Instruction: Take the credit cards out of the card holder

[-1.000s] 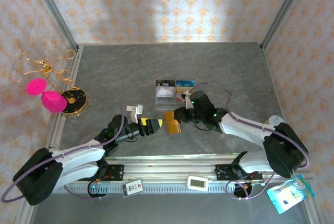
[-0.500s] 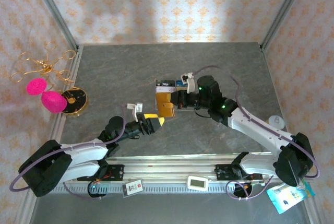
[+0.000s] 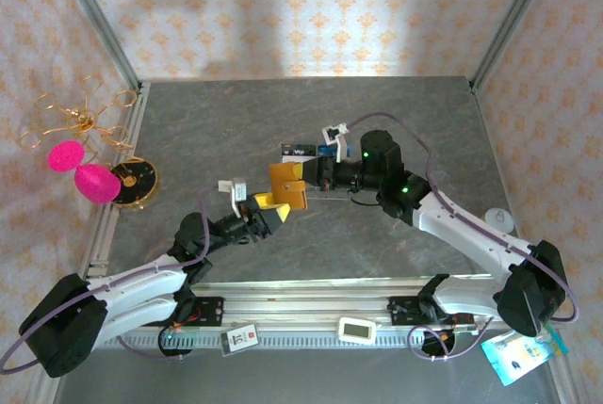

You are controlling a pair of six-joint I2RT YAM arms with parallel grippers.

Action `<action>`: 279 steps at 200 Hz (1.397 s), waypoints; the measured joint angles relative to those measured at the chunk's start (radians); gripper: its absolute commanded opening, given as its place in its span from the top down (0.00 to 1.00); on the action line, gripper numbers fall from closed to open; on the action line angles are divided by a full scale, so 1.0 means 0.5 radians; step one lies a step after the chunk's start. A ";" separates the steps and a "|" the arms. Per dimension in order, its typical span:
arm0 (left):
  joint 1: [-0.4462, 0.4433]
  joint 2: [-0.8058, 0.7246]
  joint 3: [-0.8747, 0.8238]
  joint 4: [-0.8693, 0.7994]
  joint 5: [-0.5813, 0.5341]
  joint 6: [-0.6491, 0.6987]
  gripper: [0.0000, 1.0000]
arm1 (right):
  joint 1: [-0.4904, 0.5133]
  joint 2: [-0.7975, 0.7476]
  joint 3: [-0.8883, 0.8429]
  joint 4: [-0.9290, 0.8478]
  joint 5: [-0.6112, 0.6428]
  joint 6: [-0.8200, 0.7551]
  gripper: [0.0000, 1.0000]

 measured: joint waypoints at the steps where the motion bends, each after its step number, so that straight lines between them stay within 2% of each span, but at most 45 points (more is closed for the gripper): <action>1: -0.001 0.000 0.000 0.000 0.002 0.006 0.50 | 0.000 0.000 0.000 0.002 0.000 0.000 1.00; 25: 0.001 0.001 0.001 -0.010 0.018 -0.021 0.72 | -0.001 0.000 -0.011 0.011 0.008 0.008 1.00; 49: -0.001 0.005 0.002 -0.040 0.008 -0.014 1.00 | 0.000 0.005 -0.030 -0.014 0.061 0.002 1.00; 54: 0.000 0.005 0.002 -0.056 0.000 -0.031 1.00 | 0.000 0.009 -0.030 -0.028 0.084 -0.004 1.00; 59: 0.000 0.005 0.002 -0.072 -0.013 -0.044 1.00 | 0.000 0.014 -0.030 -0.049 0.118 -0.012 0.96; 74: -0.007 0.016 0.023 -0.170 -0.060 -0.053 1.00 | 0.007 0.027 -0.030 -0.119 0.217 -0.026 0.75; 87: -0.029 0.027 0.067 -0.307 -0.146 -0.058 1.00 | 0.018 0.027 -0.035 -0.205 0.342 -0.037 0.61; 96: -0.043 0.034 0.109 -0.415 -0.212 -0.061 1.00 | 0.023 0.026 -0.040 -0.260 0.439 -0.063 0.56; 118: -0.088 0.083 0.219 -0.652 -0.391 -0.076 1.00 | 0.034 -0.011 -0.077 -0.381 0.657 -0.073 0.49; 153: -0.218 0.197 0.359 -0.964 -0.623 -0.076 1.00 | 0.208 -0.083 -0.095 -0.465 0.916 -0.077 0.46; 188: -0.278 0.208 0.402 -1.111 -0.754 -0.066 1.00 | 0.393 0.010 -0.070 -0.506 1.128 -0.075 0.43; 247: -0.342 0.209 0.475 -1.215 -0.849 -0.037 1.00 | 0.551 0.219 0.067 -0.590 1.419 -0.078 0.41; 279: -0.363 0.209 0.477 -1.220 -0.856 -0.038 1.00 | 0.559 0.305 0.130 -0.622 1.527 -0.076 0.45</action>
